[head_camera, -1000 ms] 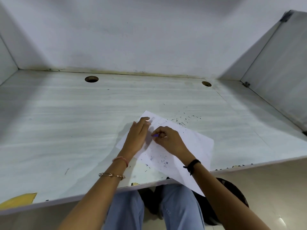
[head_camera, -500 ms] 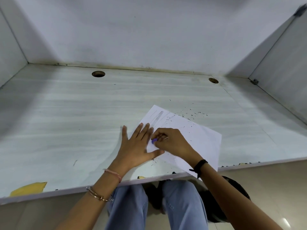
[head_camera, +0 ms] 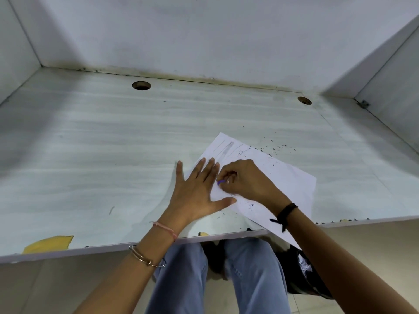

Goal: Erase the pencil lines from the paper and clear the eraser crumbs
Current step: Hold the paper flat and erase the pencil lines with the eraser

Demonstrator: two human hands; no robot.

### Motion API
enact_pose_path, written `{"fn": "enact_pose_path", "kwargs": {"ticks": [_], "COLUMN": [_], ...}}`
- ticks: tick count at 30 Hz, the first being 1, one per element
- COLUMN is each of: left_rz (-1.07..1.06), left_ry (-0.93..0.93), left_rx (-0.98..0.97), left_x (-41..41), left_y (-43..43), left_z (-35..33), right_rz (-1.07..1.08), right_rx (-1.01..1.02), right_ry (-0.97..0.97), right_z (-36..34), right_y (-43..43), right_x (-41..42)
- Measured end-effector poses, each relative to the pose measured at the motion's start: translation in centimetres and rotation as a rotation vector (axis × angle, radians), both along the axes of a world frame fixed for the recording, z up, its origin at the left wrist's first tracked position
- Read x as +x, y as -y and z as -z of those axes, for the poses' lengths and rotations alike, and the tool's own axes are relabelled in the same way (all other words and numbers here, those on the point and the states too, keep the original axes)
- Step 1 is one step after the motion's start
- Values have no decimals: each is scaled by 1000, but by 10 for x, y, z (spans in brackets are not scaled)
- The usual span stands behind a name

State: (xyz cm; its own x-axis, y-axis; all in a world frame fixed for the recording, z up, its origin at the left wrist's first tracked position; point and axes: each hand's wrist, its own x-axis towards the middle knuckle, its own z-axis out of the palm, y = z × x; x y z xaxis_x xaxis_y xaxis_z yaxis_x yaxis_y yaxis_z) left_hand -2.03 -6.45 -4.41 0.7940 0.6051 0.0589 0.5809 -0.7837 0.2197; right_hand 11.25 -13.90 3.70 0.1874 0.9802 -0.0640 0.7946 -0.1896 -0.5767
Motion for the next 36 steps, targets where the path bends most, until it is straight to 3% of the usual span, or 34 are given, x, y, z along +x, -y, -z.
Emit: {"fn": "enact_pose_path", "kwargs": {"ticks": [2, 7, 10, 15, 19, 23, 28, 32, 36], "left_rz": [0, -2, -1, -2, 1, -8, -4, -9, -3], "left_ry": [-5, 4, 27, 2, 17, -6, 16, -9, 12], "left_rx": [5, -1, -16, -1, 0, 3, 1, -8, -6], "left_x": [0, 1, 0, 0, 0, 0, 1, 0, 0], "left_y": [0, 0, 1, 0, 0, 1, 0, 1, 1], "left_z": [0, 1, 1, 0, 1, -1, 2, -2, 0], "right_rz": [-107, 34, -126, 88, -127, 120, -99, 138, -37], "right_rx": [-111, 23, -114, 47, -200, -8, -122, 13, -128], "right_ry": [20, 89, 91, 149, 98, 81, 113, 51, 68], "right_z": [-3, -2, -1, 1, -3, -3, 1, -1, 2], "right_y": [2, -9, -3, -14, -11, -23, -12, -26, -16], "right_x": [-3, 15, 3, 19, 3, 29, 10, 32, 12]}}
